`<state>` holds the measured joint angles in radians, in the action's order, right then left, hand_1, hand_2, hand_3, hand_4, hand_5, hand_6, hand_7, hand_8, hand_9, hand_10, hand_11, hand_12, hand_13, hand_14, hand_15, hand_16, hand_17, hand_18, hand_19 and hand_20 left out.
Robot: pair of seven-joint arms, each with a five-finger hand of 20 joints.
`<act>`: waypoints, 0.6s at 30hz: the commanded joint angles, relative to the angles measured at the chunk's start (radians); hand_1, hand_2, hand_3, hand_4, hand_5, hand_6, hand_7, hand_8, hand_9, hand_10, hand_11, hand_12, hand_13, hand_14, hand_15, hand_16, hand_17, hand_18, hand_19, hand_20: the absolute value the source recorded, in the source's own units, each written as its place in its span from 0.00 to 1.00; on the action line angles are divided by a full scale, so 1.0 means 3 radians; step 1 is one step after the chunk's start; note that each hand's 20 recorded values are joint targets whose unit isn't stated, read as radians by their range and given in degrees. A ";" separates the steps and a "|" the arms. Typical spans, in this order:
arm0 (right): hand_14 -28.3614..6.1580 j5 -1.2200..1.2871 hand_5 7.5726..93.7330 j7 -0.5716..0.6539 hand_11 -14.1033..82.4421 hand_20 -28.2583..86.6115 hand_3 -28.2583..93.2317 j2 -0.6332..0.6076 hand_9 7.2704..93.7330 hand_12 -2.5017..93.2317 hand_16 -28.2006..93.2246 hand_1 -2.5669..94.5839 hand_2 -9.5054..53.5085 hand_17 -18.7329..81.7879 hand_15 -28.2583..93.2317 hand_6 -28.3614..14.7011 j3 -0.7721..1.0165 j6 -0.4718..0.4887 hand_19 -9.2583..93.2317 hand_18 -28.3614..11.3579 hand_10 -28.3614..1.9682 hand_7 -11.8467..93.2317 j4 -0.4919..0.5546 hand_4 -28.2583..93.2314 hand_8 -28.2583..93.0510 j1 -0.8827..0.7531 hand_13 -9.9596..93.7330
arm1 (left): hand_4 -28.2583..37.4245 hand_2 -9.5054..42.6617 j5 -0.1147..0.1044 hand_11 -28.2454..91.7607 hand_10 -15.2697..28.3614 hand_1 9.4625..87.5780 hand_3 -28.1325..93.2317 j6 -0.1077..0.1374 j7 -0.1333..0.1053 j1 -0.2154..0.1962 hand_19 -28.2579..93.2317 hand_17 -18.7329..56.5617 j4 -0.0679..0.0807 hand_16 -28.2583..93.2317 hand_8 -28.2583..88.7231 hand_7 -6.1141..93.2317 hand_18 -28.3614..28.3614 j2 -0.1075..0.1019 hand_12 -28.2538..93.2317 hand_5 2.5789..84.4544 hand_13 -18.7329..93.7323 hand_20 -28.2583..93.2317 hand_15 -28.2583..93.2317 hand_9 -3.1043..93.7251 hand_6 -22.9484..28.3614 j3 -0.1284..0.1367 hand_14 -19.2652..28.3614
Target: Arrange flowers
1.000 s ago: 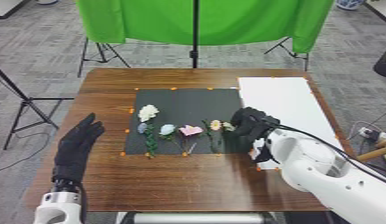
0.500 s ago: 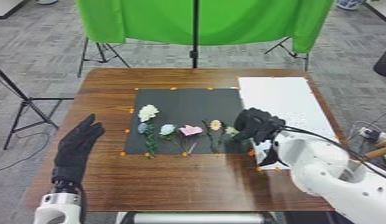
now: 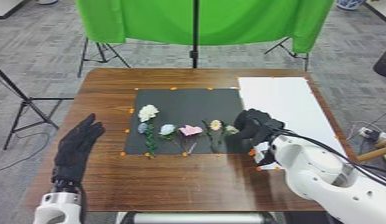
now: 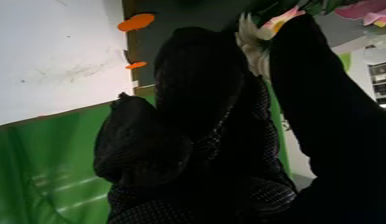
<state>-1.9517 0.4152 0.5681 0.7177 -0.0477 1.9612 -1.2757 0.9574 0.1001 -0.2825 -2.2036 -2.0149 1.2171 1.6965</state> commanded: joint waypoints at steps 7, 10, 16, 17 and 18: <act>0.73 -0.0510 0.81 0.0028 0.27 0.64 0.64 0.0051 0.75 0.18 0.49 0.62 0.08 0.82 0.66 0.73 -0.0238 -0.0339 1.00 0.46 0.52 0.26 -0.0126 0.08 0.24 0.0022 0.97 | 0.06 0.15 0.0021 0.33 0.62 0.17 0.80 -0.0028 0.0026 -0.0017 0.26 0.25 0.0006 0.28 0.20 0.12 0.74 0.0025 0.36 0.47 0.43 0.38 0.35 0.44 0.52 -0.0003 0.74; 0.74 -0.0463 0.80 -0.0001 0.27 0.64 0.67 0.0041 0.75 0.18 0.49 0.61 0.03 0.82 0.65 0.72 -0.0220 -0.0285 1.00 0.46 0.53 0.26 -0.0123 0.09 0.25 0.0008 0.97 | 0.07 0.14 0.0021 0.33 0.62 0.17 0.80 -0.0025 0.0027 -0.0010 0.26 0.25 0.0008 0.28 0.20 0.12 0.74 0.0017 0.36 0.47 0.43 0.38 0.35 0.44 0.52 -0.0001 0.74; 0.73 -0.0431 0.69 -0.0021 0.26 0.64 0.75 0.0022 0.71 0.18 0.50 0.50 0.00 0.81 0.65 0.68 -0.0154 -0.0220 1.00 0.46 0.51 0.26 -0.0070 0.08 0.17 -0.0005 0.97 | 0.07 0.14 0.0019 0.33 0.62 0.17 0.80 -0.0029 0.0022 -0.0032 0.26 0.25 -0.0002 0.28 0.20 0.12 0.74 0.0023 0.36 0.47 0.43 0.38 0.35 0.44 0.52 0.0011 0.74; 0.73 -0.0428 0.68 -0.0026 0.26 0.64 0.76 0.0021 0.71 0.18 0.50 0.49 0.00 0.81 0.65 0.67 -0.0142 -0.0213 1.00 0.47 0.52 0.26 -0.0060 0.08 0.15 -0.0003 0.97 | 0.06 0.14 0.0019 0.33 0.62 0.17 0.80 -0.0021 0.0028 -0.0027 0.26 0.25 -0.0002 0.28 0.20 0.12 0.74 0.0024 0.36 0.47 0.43 0.38 0.35 0.44 0.52 0.0007 0.74; 0.73 -0.0420 0.68 -0.0029 0.26 0.64 0.76 0.0017 0.70 0.18 0.50 0.49 0.00 0.81 0.65 0.67 -0.0119 -0.0191 1.00 0.47 0.51 0.26 -0.0041 0.08 0.15 -0.0009 0.97 | 0.06 0.14 0.0017 0.33 0.62 0.17 0.80 -0.0024 0.0024 -0.0031 0.26 0.25 -0.0002 0.28 0.20 0.12 0.74 0.0025 0.36 0.48 0.43 0.38 0.35 0.44 0.52 0.0006 0.74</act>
<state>-2.0844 0.4150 0.5802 0.6541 -0.1298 1.9245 -1.2720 0.9575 0.0997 -0.2832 -2.2031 -2.0149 1.2176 1.6963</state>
